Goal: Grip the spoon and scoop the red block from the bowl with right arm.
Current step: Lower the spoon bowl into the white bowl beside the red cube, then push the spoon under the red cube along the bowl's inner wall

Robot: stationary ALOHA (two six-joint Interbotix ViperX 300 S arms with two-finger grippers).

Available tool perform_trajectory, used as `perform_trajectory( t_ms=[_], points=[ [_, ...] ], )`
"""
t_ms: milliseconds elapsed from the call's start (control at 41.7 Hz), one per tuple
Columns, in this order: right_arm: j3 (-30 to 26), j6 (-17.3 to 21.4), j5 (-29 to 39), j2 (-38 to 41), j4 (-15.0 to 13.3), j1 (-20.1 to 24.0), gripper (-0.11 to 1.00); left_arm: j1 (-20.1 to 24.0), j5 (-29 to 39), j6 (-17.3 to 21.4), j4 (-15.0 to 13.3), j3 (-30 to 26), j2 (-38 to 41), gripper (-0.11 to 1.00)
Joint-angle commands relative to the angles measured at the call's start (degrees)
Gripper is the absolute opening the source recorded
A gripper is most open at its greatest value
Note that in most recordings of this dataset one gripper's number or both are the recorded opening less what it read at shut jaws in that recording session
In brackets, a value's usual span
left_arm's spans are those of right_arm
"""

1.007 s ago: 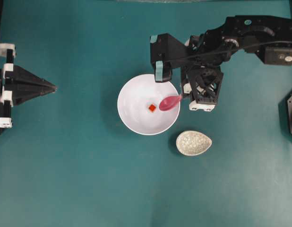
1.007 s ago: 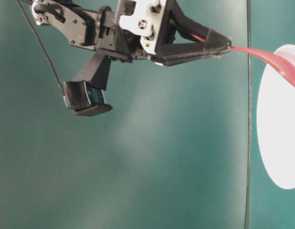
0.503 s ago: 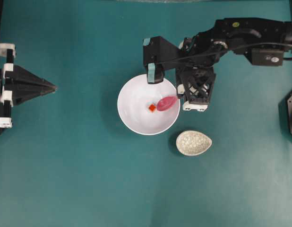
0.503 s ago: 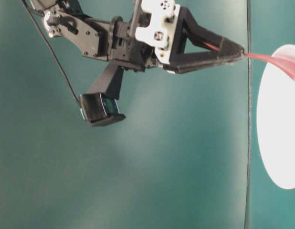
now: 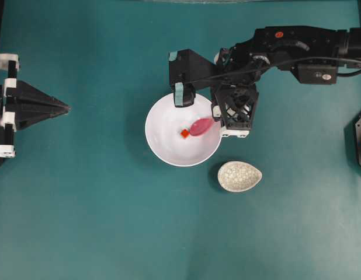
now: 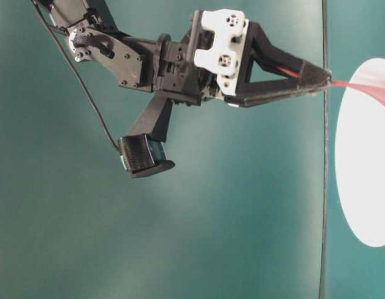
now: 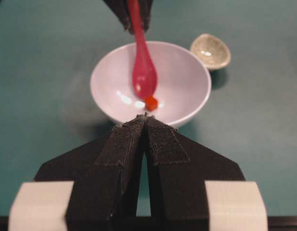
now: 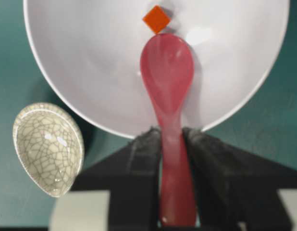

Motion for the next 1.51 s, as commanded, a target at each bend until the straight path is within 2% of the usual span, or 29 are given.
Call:
perform_trajectory(
  t_ms=[0,384,1486],
  points=[
    [-1.5,0.0,-0.7,-0.6,-0.1,0.4,0.24,0.2,-0.4,0.0,0.1,-0.7,0.1,0.00],
    [-2.2,0.1,-3.1,0.6,0.0,2.1,0.24,0.2,-0.5,0.0,0.1,-0.7,0.0,0.00],
    [-3.5,0.9,-10.5,1.3,-0.1,2.6,0.24,0.2,-0.4,0.0,0.1,-0.7,0.0,0.00]
  ],
)
